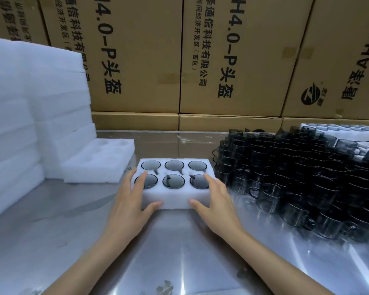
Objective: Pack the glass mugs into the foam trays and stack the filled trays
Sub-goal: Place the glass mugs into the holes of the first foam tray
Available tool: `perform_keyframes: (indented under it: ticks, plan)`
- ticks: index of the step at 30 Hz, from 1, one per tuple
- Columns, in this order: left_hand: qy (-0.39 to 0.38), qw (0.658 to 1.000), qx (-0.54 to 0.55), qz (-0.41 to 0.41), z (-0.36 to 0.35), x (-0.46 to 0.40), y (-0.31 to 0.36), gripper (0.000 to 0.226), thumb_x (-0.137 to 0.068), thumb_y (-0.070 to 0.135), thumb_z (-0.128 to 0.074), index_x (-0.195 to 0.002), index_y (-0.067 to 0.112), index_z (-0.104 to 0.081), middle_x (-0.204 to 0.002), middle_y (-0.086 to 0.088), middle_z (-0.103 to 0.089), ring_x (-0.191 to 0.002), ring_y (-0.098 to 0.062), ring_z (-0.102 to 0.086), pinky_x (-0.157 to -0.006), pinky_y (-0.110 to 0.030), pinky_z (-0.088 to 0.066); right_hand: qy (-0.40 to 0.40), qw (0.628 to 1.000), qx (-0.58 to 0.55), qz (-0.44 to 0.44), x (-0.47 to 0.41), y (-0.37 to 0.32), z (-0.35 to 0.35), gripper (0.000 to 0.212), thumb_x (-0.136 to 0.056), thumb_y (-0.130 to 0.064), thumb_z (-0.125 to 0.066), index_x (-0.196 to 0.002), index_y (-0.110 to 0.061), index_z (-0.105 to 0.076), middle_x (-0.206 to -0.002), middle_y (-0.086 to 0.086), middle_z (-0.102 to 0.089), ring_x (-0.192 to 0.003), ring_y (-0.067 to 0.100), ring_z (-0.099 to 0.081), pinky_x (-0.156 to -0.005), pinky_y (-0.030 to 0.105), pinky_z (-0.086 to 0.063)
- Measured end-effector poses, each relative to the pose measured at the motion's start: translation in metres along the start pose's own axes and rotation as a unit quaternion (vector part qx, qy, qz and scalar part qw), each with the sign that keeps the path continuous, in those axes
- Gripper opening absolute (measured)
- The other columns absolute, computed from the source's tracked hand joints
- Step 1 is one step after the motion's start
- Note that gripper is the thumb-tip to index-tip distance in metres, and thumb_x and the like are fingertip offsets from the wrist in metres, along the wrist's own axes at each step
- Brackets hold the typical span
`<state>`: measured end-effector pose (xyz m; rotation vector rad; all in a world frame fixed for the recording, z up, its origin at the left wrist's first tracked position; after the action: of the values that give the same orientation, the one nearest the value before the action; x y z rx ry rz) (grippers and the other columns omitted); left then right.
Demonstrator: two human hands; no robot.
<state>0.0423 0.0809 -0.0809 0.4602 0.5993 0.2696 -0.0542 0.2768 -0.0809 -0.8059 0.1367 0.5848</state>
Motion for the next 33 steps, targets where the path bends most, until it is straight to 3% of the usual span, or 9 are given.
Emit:
perform_keyframes:
  ticks: [4,7,9,14,17,21,25,28,33]
  plan:
    - [0.026,0.998,-0.053,0.022,-0.017,-0.022,-0.002,0.06,-0.09,0.03,-0.06,-0.142,0.017,-0.035,-0.153,-0.008,-0.016,-0.142,-0.029,-0.016,-0.115,-0.038,-0.02,-0.002,0.999,0.04,-0.024,-0.03,-0.009,-0.017,0.074,-0.09,-0.044,-0.056,-0.149,-0.033,-0.014,-0.157,0.001,-0.006,-0.142,0.022,-0.018,-0.107,0.037,-0.03]
    - [0.026,0.99,-0.135,0.016,-0.031,-0.044,-0.008,0.059,-0.096,0.033,-0.047,-0.148,0.021,-0.021,-0.156,-0.003,-0.01,-0.143,-0.033,-0.005,-0.117,-0.04,-0.008,0.007,0.997,0.059,-0.042,-0.052,-0.012,-0.028,0.072,-0.093,-0.042,-0.053,-0.15,-0.031,-0.009,-0.158,0.003,0.008,-0.145,0.024,-0.013,-0.104,0.041,-0.034]
    - [0.025,0.986,-0.164,0.008,-0.041,-0.062,-0.012,0.059,-0.098,0.034,-0.041,-0.15,0.021,-0.015,-0.157,0.002,-0.01,-0.144,-0.028,-0.003,-0.115,-0.039,-0.01,0.024,0.997,0.058,-0.048,-0.066,-0.012,-0.036,0.074,-0.094,-0.04,-0.053,-0.15,-0.029,-0.006,-0.158,0.004,0.009,-0.143,0.025,-0.017,-0.102,0.04,-0.036]
    - [0.025,0.983,-0.18,0.001,-0.067,-0.107,-0.024,0.057,-0.099,0.019,-0.036,-0.151,0.023,-0.012,-0.158,0.002,-0.009,-0.146,-0.025,0.002,-0.115,-0.038,-0.007,0.066,0.995,0.03,-0.074,-0.112,-0.005,-0.054,0.086,-0.091,-0.039,-0.058,-0.15,-0.018,0.0,-0.157,0.003,-0.011,-0.136,0.024,-0.033,-0.097,0.037,-0.039]
    - [0.048,0.981,-0.186,0.021,-0.079,-0.134,-0.03,0.061,-0.095,0.01,-0.04,-0.149,0.025,-0.017,-0.155,-0.001,-0.014,-0.145,-0.026,-0.004,-0.115,-0.036,-0.013,0.081,0.991,0.001,-0.103,-0.145,0.001,-0.067,0.09,-0.087,-0.039,-0.063,-0.149,-0.014,-0.001,-0.155,0.003,-0.023,-0.135,0.025,-0.037,-0.094,0.036,-0.04]
    - [0.085,0.978,-0.183,0.052,-0.093,-0.171,-0.04,0.061,-0.093,0.012,-0.044,-0.147,0.032,-0.024,-0.145,-0.002,-0.022,-0.13,-0.026,-0.023,-0.107,-0.034,-0.022,0.103,0.977,-0.015,-0.186,-0.191,0.007,-0.082,0.075,-0.081,-0.044,-0.069,-0.132,-0.014,-0.022,-0.129,0.01,-0.057,-0.116,0.031,-0.054,-0.087,0.037,-0.042]
    - [0.081,0.982,-0.164,0.046,-0.108,-0.208,-0.056,0.06,-0.093,0.011,-0.044,-0.147,0.028,-0.023,-0.142,-0.004,-0.021,-0.125,-0.024,-0.021,-0.102,-0.028,-0.031,0.148,0.965,0.039,-0.212,-0.233,0.012,-0.092,0.071,-0.074,-0.053,-0.072,-0.123,-0.016,-0.035,-0.13,0.006,-0.047,-0.121,0.026,-0.047,-0.092,0.038,-0.04]
    - [0.068,0.988,-0.134,0.048,-0.119,-0.233,-0.07,0.062,-0.093,0.008,-0.043,-0.147,0.019,-0.017,-0.145,-0.005,-0.016,-0.132,-0.023,-0.014,-0.102,-0.029,-0.032,0.143,0.967,0.038,-0.208,-0.263,0.017,-0.102,0.069,-0.074,-0.054,-0.072,-0.12,-0.017,-0.036,-0.124,0.006,-0.04,-0.116,0.026,-0.051,-0.086,0.037,-0.043]
    - [0.058,0.99,-0.112,0.057,-0.132,-0.27,-0.081,0.063,-0.091,0.012,-0.049,-0.145,0.013,-0.017,-0.148,-0.004,-0.015,-0.139,-0.021,-0.016,-0.093,-0.034,-0.042,0.137,0.968,-0.014,-0.209,-0.309,0.028,-0.118,0.055,-0.08,-0.045,-0.069,-0.115,-0.017,-0.037,-0.119,0.002,-0.058,-0.109,0.025,-0.058,-0.072,0.032,-0.037]
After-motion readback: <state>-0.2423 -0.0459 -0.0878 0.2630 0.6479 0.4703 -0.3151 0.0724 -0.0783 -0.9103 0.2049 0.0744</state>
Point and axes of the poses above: each hand's wrist, its own x-axis away from the middle knuckle, its own z-axis out of the back of the hand, y = z × x, the point moved 1 cm from there along -x, towards the middle knuckle
